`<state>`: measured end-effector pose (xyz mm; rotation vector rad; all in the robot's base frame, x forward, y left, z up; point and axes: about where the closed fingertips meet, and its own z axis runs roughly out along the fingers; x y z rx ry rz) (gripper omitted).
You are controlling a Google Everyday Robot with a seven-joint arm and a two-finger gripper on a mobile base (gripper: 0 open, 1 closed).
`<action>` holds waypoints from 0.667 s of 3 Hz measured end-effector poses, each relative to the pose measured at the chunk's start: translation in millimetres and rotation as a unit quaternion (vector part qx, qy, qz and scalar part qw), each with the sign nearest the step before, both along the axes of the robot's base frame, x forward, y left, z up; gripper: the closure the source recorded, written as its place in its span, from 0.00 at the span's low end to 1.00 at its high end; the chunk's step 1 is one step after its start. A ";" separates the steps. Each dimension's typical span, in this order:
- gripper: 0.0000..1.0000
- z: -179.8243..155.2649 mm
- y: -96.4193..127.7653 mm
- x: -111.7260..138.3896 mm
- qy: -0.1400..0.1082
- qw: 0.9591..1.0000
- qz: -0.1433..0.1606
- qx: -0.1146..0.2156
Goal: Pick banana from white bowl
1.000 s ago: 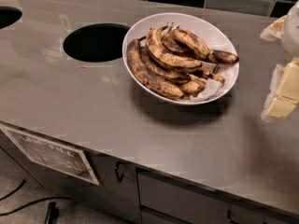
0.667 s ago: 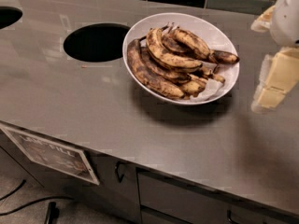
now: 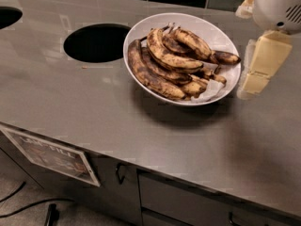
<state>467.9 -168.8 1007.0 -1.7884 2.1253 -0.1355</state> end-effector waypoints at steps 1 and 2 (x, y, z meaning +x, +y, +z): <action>0.00 4.1 33.2 8.8 -0.016 0.999 0.030 -0.003; 0.00 13.0 69.3 13.8 -0.038 0.998 0.059 0.002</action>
Offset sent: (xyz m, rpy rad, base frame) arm 0.0189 0.1086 0.0193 0.0089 -0.1119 0.1811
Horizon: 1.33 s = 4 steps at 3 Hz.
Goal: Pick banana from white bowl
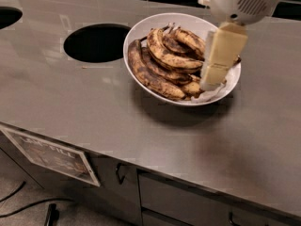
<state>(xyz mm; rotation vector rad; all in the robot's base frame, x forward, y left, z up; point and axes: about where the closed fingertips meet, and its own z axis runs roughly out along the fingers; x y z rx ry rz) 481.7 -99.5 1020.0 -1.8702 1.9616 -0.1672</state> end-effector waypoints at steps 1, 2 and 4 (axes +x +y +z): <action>0.00 2.0 29.9 6.5 -0.012 1.000 0.024 0.006; 0.00 2.0 29.9 6.5 -0.012 1.000 0.024 0.006; 0.00 4.1 45.6 10.2 -0.017 1.000 0.018 0.019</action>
Offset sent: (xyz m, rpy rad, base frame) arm 0.0059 0.0253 0.0011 0.0091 -0.0203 0.0397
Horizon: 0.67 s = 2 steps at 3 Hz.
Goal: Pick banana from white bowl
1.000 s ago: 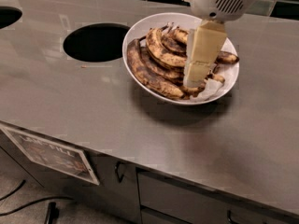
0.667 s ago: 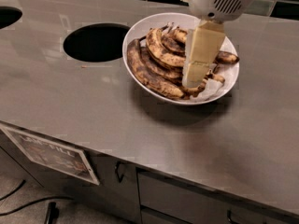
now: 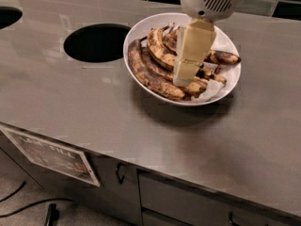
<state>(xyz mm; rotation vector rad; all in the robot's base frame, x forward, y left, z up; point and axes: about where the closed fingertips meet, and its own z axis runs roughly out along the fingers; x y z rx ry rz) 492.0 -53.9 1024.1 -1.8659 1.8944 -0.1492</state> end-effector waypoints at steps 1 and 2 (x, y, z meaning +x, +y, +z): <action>0.00 -5.6 8.5 4.7 0.015 1.000 0.005 0.009; 0.00 -16.4 15.1 8.7 0.040 0.999 0.011 0.015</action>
Offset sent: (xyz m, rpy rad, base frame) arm 0.0147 0.0201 -0.0347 0.0365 0.1601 0.0344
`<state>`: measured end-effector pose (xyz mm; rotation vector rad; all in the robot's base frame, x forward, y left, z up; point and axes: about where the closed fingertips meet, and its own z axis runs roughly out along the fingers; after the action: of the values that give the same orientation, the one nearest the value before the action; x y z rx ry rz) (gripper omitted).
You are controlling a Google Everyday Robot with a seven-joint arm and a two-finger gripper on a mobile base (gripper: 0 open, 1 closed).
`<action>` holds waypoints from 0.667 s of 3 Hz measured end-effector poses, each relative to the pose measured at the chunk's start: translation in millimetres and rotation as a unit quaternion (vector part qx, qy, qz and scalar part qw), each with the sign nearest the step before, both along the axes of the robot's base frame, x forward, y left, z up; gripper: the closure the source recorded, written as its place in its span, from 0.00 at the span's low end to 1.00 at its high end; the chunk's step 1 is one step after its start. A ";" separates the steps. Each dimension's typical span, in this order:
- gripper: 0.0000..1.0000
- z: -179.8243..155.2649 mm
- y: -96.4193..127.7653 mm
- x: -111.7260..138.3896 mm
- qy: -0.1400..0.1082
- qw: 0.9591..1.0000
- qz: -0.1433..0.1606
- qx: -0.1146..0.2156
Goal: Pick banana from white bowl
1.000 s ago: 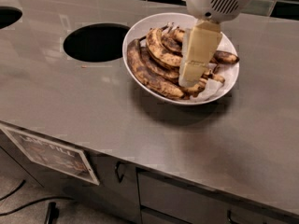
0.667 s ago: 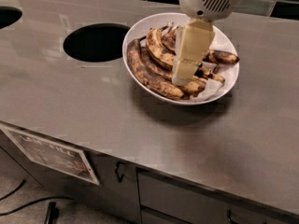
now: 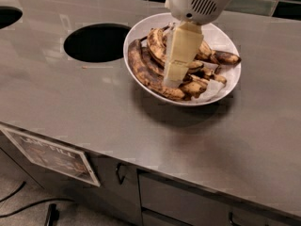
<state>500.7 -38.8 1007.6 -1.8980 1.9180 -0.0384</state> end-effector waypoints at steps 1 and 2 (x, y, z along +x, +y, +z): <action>0.00 -11.3 1.5 2.0 0.018 1.000 -0.003 0.005; 0.00 -18.4 1.3 6.0 0.029 0.999 -0.019 -0.004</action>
Offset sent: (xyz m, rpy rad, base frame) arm 0.0122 -0.0016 -0.0330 -0.0365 0.1042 -0.0835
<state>506.7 -37.5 989.2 -1.8864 1.9950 -0.0028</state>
